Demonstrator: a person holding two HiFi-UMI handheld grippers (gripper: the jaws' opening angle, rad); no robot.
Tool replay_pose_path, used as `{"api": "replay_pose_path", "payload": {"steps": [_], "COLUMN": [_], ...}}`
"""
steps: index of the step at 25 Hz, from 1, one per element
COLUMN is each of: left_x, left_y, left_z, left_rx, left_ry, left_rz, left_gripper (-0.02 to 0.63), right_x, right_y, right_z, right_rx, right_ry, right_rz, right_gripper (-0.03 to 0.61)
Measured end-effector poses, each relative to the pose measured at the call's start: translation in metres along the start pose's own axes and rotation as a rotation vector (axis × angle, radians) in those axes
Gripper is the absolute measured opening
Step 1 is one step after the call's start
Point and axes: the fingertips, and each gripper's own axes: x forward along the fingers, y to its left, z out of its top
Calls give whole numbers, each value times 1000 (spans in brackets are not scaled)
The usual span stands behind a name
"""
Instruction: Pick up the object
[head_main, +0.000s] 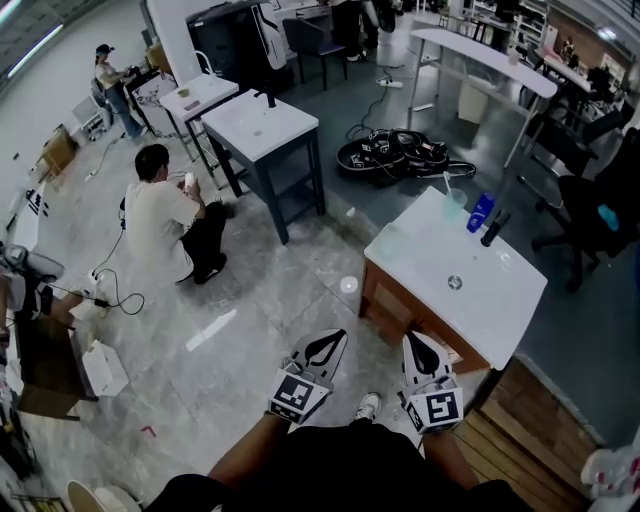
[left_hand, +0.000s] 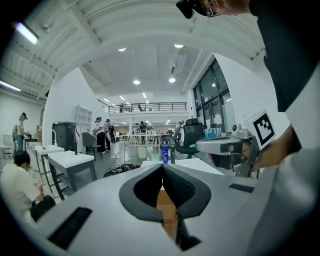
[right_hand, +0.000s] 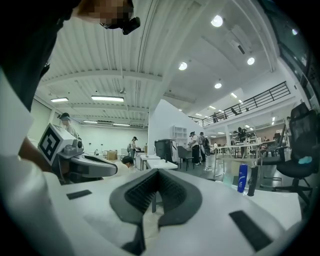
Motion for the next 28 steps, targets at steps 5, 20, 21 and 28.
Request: {"api": "replay_pose_path", "payload": {"steps": [5, 20, 21, 28], "left_x": [28, 76, 79, 127], "left_y": [3, 22, 27, 64], "left_z": [-1, 2, 1, 4], "left_rx": [-9, -25, -24, -50], "left_ry": [23, 38, 41, 38], "left_rz": [26, 86, 91, 49], "left_gripper": [20, 20, 18, 19], "right_x": [9, 34, 40, 93], "right_y": [-27, -80, -81, -102], "right_z": [-7, -20, -19, -14], "right_rx": [-5, -8, -10, -33], "right_ry": [14, 46, 44, 50], "right_rz": [18, 54, 56, 40], "right_gripper": [18, 18, 18, 18]}}
